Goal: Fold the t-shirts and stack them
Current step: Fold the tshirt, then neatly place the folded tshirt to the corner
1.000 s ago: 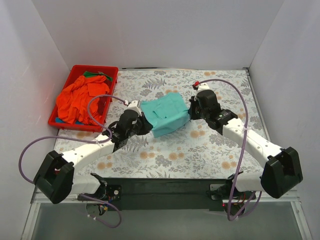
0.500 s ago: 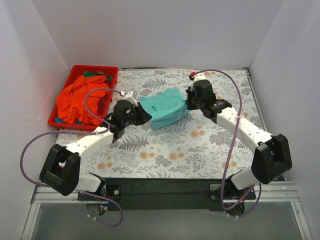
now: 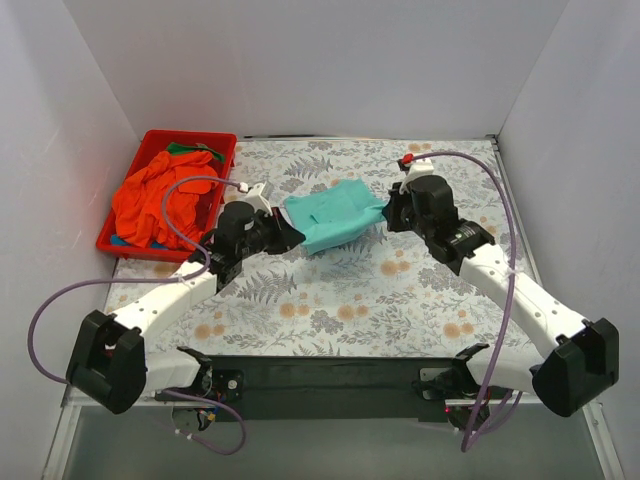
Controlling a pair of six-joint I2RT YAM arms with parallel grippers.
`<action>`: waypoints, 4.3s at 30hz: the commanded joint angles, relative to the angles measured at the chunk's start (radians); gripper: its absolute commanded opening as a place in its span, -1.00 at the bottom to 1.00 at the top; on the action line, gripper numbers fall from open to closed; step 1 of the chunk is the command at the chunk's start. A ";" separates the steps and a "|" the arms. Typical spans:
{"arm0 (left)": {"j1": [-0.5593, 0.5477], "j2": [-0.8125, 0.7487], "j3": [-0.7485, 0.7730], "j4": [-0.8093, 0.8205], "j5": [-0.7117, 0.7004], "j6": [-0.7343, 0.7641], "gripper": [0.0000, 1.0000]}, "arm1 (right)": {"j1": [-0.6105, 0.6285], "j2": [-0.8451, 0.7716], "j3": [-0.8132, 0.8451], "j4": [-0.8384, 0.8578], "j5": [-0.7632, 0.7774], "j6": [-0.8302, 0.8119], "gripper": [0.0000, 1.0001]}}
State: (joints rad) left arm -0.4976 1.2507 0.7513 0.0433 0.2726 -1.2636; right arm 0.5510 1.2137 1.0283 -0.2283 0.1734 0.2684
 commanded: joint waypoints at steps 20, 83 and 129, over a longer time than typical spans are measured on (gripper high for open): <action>-0.102 -0.090 -0.041 0.001 -0.125 -0.026 -1.00 | 0.063 0.016 0.006 -0.040 0.120 0.037 -0.97; 0.249 0.725 0.623 0.050 0.106 0.156 0.52 | -0.198 0.712 0.612 0.039 -0.166 -0.100 0.97; 0.165 0.915 0.652 -0.037 0.155 0.193 -0.79 | -0.392 0.909 0.248 0.360 -0.793 0.043 0.79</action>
State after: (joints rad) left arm -0.3195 2.1555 1.3739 0.0223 0.4332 -1.0904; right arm 0.1440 2.0743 1.2732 0.1471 -0.6209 0.3035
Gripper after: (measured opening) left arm 0.108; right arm 0.904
